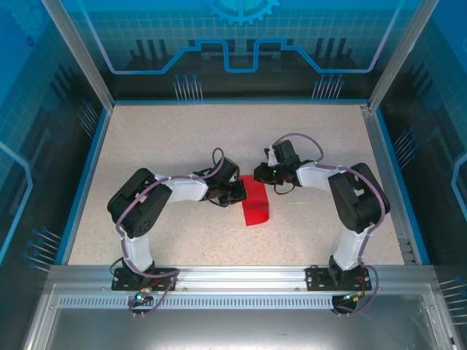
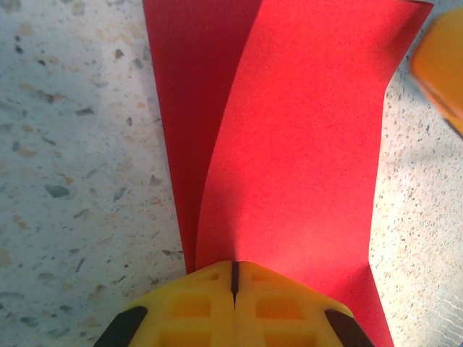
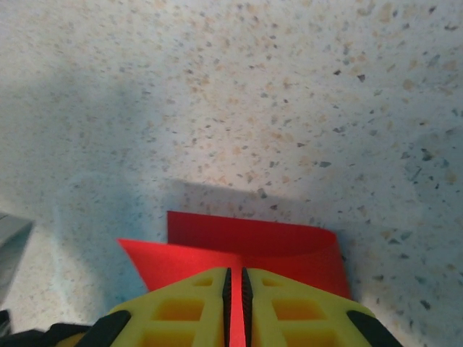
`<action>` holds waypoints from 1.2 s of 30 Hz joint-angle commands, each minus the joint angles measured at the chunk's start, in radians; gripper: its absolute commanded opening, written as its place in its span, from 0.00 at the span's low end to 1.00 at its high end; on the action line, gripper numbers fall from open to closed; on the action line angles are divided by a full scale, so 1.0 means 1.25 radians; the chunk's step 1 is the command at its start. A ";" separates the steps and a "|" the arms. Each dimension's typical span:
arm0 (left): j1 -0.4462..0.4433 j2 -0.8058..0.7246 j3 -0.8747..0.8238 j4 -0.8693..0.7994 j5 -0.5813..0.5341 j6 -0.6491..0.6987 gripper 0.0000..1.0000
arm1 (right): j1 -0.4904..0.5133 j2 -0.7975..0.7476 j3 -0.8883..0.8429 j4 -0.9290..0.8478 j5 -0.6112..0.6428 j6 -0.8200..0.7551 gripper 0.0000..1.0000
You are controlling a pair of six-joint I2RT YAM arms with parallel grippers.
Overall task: Fold a paper plane with a square sheet of paper (pick it up from the middle)
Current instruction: Fold the square sheet of paper in half at the center of the table.
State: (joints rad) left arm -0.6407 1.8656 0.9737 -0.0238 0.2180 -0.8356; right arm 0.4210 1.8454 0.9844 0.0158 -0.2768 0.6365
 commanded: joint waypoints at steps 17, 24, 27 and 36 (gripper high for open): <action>-0.004 0.049 -0.039 -0.144 -0.030 0.019 0.01 | -0.089 0.081 0.075 -0.050 0.060 0.042 0.14; -0.005 0.049 -0.036 -0.142 -0.030 0.020 0.01 | -0.097 -0.013 0.072 -0.093 0.052 0.025 0.14; -0.005 0.049 -0.037 -0.141 -0.030 0.021 0.01 | -0.088 -0.096 0.022 -0.100 0.022 0.013 0.15; -0.007 0.044 -0.039 -0.140 -0.034 0.021 0.01 | -0.036 -0.188 -0.131 -0.167 -0.147 0.000 0.14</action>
State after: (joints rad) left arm -0.6418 1.8656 0.9737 -0.0238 0.2176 -0.8322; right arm 0.3550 1.6077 0.8886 -0.1101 -0.3630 0.6495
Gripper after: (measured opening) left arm 0.068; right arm 0.147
